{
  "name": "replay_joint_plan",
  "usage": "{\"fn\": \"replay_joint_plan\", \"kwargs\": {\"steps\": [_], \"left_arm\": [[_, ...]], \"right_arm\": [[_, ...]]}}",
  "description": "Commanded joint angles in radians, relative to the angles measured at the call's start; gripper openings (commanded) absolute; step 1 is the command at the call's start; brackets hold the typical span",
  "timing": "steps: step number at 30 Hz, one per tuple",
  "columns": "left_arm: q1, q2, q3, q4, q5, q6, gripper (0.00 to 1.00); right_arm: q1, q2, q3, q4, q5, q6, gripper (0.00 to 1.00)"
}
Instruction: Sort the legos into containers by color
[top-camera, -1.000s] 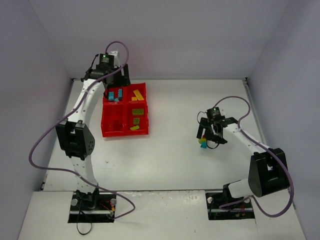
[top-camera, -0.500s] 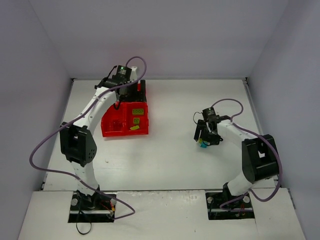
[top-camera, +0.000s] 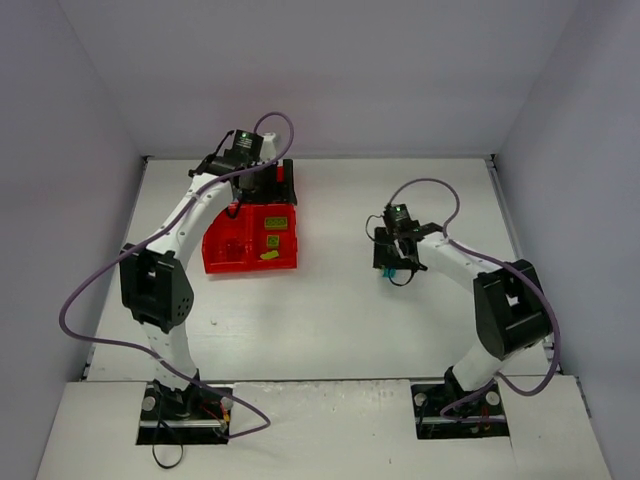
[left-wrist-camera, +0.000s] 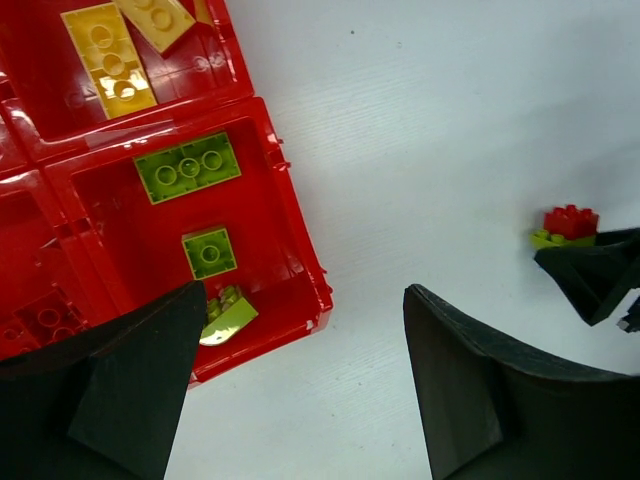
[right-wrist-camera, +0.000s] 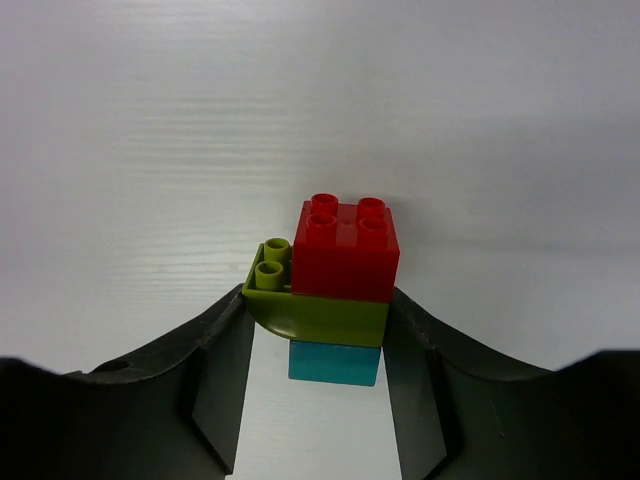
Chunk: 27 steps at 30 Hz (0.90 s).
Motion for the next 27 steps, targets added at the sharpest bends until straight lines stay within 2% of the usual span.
{"fn": "replay_joint_plan", "kwargs": {"steps": [1,6,8,13,21,27], "left_arm": [[0.003,-0.054,0.064,0.023,0.092,0.0,0.73],[0.003,-0.053,0.067,0.029,0.255,0.024,0.73],[0.003,-0.057,0.056,0.05,0.327,0.015,0.73],[0.003,-0.059,0.033,0.116,0.539,-0.031,0.73],[-0.01,-0.041,0.025,0.166,0.585,-0.071,0.73],[-0.027,-0.001,0.045,0.169,0.56,-0.086,0.73]], "right_arm": [[0.086,-0.037,0.115,0.151,-0.05,-0.174,0.0],[0.129,-0.101,0.125,0.368,-0.239,-0.442,0.0],[0.135,-0.129,0.129,0.401,-0.317,-0.52,0.0],[0.139,-0.135,0.177,0.415,-0.426,-0.585,0.05],[0.153,-0.138,0.213,0.418,-0.5,-0.597,0.08],[0.166,-0.138,0.238,0.404,-0.508,-0.602,0.09]]}}
